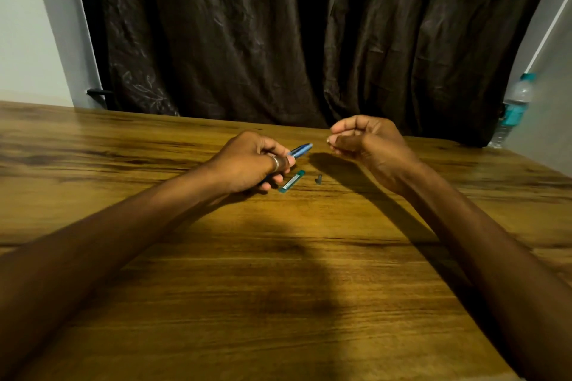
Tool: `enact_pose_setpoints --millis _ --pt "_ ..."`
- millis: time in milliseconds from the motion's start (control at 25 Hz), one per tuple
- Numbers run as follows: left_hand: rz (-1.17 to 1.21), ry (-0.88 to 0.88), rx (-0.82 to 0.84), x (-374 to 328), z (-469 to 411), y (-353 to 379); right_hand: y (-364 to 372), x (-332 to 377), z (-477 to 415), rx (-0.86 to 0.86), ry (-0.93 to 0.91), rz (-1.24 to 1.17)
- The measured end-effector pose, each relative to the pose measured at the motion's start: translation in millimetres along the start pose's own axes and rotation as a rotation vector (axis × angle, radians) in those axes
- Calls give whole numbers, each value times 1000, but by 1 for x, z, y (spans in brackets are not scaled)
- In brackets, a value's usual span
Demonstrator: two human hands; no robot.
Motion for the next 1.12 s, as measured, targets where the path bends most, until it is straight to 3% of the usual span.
enact_pose_setpoints --millis 240,480,1120 --pt "9 -14 -37 1 -2 -2 0 3 3 80 76 421" --pt "29 -20 -30 0 -1 -2 -2 -2 7 276 191 637" --pt "-2 -20 -29 3 -8 -3 -3 -7 1 209 170 691"
Point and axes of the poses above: each hand's wrist, its own z-axis away from the middle knuckle, its own y-axis out of the palm, x = y × z, the point moved 3 cm from there along -z, towards the middle knuckle, and after that the axes turned 9 degrees about y, right-handed, at the moved point
